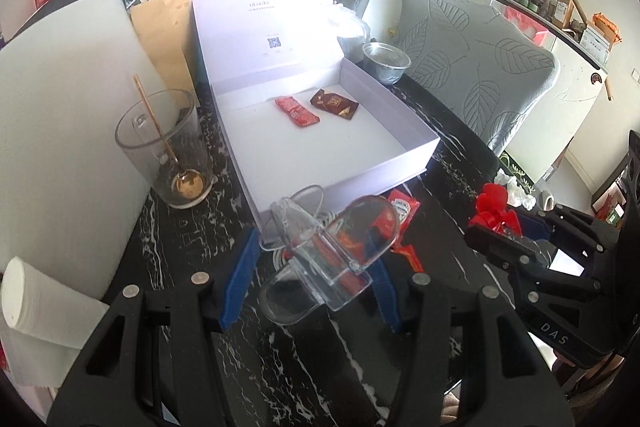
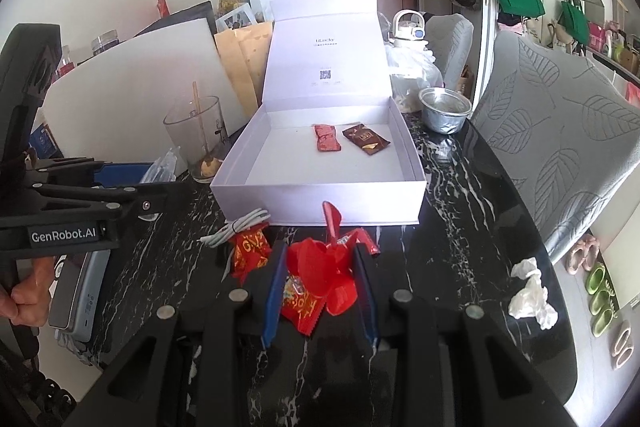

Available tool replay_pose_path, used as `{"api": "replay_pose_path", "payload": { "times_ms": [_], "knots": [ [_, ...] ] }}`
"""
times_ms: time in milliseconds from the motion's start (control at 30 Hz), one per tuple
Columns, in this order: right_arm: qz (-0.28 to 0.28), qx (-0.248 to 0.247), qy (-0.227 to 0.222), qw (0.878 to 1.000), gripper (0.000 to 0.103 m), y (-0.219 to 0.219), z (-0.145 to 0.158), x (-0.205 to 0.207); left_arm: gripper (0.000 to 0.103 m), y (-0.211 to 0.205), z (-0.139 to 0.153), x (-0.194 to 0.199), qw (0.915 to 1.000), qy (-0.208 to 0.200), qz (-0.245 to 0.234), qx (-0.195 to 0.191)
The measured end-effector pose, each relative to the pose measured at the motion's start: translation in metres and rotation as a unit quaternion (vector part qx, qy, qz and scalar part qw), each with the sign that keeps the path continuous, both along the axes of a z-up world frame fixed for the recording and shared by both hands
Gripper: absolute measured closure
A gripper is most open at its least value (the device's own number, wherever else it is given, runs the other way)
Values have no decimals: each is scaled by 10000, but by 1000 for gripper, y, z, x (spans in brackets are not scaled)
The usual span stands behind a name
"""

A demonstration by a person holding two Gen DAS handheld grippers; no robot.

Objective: Organize objects
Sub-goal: 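Grasp and lift red fan with right gripper while left gripper grasps clear container, then carry red fan in right gripper and clear container in left gripper into white box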

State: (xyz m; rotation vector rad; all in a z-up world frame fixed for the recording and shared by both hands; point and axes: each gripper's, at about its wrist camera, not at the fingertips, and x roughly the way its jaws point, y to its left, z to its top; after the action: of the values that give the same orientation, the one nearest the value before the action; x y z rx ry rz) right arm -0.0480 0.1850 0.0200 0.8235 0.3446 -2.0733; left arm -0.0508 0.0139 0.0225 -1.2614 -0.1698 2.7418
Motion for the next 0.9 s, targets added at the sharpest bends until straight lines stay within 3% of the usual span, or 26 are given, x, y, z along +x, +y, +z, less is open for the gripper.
{"api": "replay_pose_path", "payload": {
  "times_ms": [433, 900],
  "knots": [
    [326, -249, -111, 9991, 70, -26, 24, -34, 51, 1, 19, -38, 9998, 143, -134, 7],
    [565, -294, 196, 9978, 70, -51, 46, -64, 51, 0, 31, -82, 9995, 243, -176, -19]
  ]
}}
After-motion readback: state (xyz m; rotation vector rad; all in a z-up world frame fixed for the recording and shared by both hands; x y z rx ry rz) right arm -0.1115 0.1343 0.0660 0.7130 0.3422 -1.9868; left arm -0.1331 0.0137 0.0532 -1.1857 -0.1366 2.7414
